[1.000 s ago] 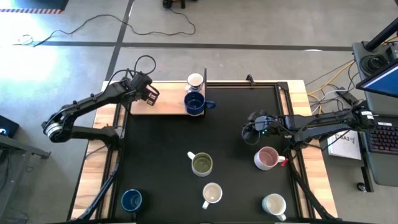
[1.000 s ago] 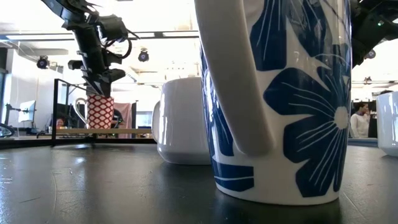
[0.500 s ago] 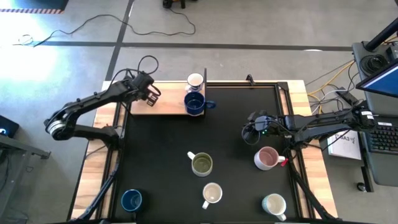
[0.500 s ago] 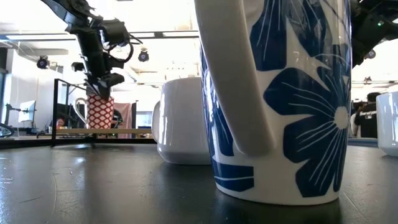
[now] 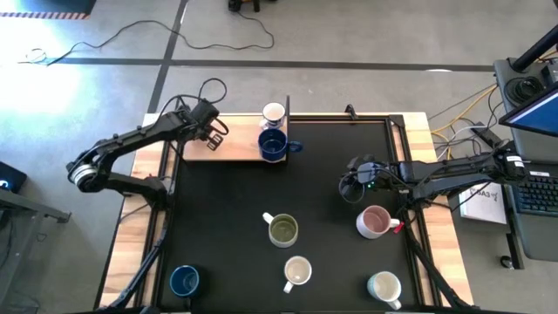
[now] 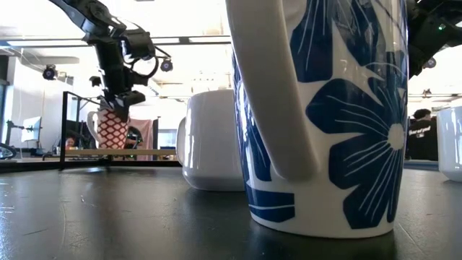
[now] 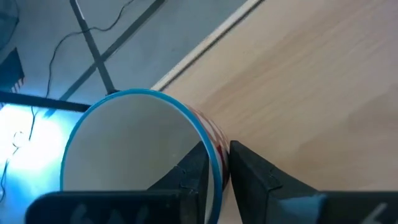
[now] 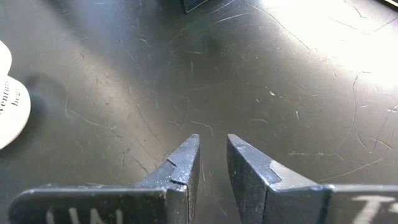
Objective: Place coffee mugs
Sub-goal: Put the red patterned mug on the shelf
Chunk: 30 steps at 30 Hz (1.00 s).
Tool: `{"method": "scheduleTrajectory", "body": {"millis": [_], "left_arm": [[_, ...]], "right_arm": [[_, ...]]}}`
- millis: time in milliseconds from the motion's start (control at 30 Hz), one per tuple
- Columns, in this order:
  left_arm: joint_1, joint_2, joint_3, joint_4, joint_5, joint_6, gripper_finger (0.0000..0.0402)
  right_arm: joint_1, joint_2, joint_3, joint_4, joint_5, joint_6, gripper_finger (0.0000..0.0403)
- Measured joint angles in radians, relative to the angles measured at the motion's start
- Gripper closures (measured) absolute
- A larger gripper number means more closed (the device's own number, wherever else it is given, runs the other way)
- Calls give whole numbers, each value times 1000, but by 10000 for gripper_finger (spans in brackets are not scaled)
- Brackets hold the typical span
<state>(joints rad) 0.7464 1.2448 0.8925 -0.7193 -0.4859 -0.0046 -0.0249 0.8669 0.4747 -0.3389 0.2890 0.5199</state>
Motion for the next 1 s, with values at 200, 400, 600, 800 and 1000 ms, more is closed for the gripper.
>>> {"method": "scheduleTrajectory", "body": {"millis": [200,400,600,800,1000], "left_arm": [[6,-1,40,-25,-1,74,359],[48,-2,46,-27,69,200,359],[106,-2,42,24,107,293,359],[172,5,42,53,160,337,359],[216,25,42,66,186,378,359]], "right_arm": [[0,0,0,0,0,0,335],[0,0,0,0,0,0,335],[0,0,0,0,0,0,335],[0,0,0,0,0,0,335],[0,0,0,0,0,0,335]]}}
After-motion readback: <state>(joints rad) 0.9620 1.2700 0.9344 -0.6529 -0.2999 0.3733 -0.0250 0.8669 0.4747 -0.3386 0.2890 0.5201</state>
